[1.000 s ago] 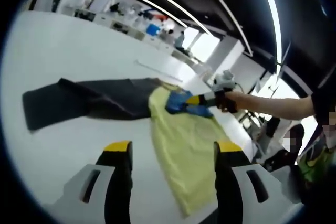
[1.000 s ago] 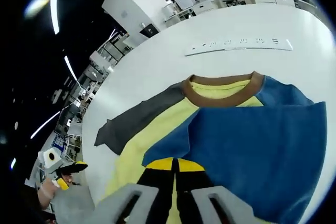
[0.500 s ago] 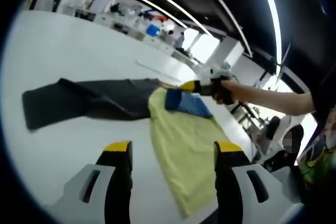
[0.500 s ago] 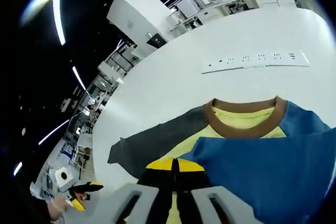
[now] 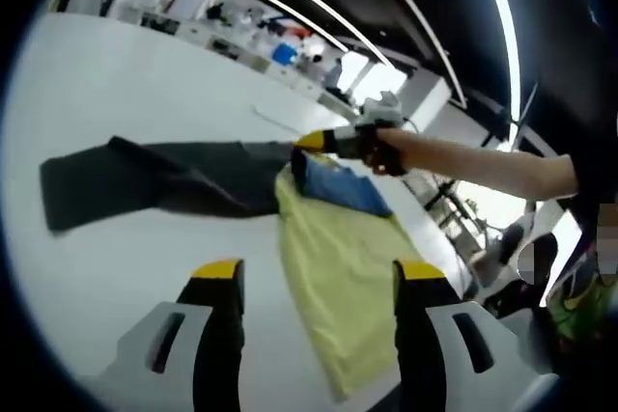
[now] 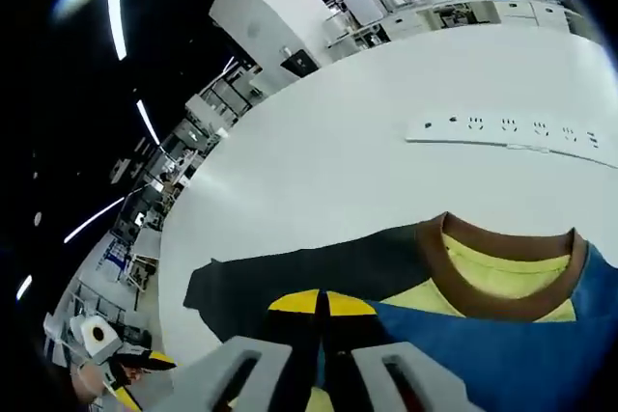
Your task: Fold the garment on the visible template until the final outline fits inside the template.
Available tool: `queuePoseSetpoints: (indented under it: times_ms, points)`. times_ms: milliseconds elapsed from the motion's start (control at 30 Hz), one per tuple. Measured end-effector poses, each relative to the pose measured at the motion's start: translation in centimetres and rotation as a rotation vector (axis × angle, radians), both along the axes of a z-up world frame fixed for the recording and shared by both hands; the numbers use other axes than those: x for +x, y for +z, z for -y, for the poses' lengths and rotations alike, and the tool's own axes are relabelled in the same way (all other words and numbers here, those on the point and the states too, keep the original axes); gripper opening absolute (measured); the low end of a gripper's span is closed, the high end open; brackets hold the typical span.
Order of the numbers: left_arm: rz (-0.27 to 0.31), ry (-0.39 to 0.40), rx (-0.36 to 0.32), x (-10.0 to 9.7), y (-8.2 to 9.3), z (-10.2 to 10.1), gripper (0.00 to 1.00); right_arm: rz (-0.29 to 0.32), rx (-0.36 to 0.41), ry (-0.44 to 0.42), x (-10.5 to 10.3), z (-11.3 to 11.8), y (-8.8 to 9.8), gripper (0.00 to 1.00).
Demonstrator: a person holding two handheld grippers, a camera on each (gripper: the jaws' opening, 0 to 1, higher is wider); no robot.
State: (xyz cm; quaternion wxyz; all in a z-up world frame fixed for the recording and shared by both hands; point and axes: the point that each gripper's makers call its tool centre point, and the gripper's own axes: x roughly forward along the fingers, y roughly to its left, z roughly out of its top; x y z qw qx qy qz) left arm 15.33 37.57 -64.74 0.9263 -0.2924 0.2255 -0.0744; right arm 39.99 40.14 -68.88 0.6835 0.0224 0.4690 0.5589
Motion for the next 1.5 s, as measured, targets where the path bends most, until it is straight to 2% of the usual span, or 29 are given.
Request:
queuePoseSetpoints:
  times_ms: [100,300,500,667,833,1000,1167,1300,1367,1500]
  points:
    - [-0.004,0.007,0.000,-0.1,-0.1,-0.2,0.58,-0.018,-0.010,-0.002,-0.1,-0.3,-0.8,0.00]
    - [-0.008,0.017,-0.005,0.0,-0.3,-0.6,0.58,-0.014,-0.031,-0.002,0.0,-0.5,-1.9,0.00]
    - [-0.011,0.021,-0.006,0.0,-0.4,-0.6,0.58,-0.003,-0.039,-0.032,0.4,-0.7,-2.5,0.00]
    - [-0.011,0.026,-0.006,0.0,-0.4,-0.7,0.58,0.027,-0.053,-0.005,-0.1,-0.6,-3.0,0.00]
    - [-0.008,0.029,-0.008,-0.1,-0.4,-0.7,0.57,0.007,-0.042,0.007,-0.7,-0.8,-2.9,0.00]
    - [-0.008,0.029,-0.008,-0.1,-0.4,-0.7,0.57,0.050,-0.017,0.020,-0.8,-1.1,-2.0,0.00]
    - [-0.007,0.026,-0.006,-0.1,-0.3,-0.6,0.58,0.094,-0.026,0.047,-0.1,0.2,-1.4,0.08]
    - [-0.005,0.024,-0.005,-0.1,-0.3,-0.6,0.58,0.100,-0.021,0.050,0.4,1.5,-1.0,0.17]
    - [-0.004,0.023,-0.003,-0.1,-0.2,-0.6,0.58,0.129,-0.022,0.070,0.5,2.2,-0.9,0.21]
    - [-0.005,0.018,-0.003,-0.1,-0.2,-0.5,0.58,0.137,-0.032,0.073,0.7,3.1,-1.0,0.28]
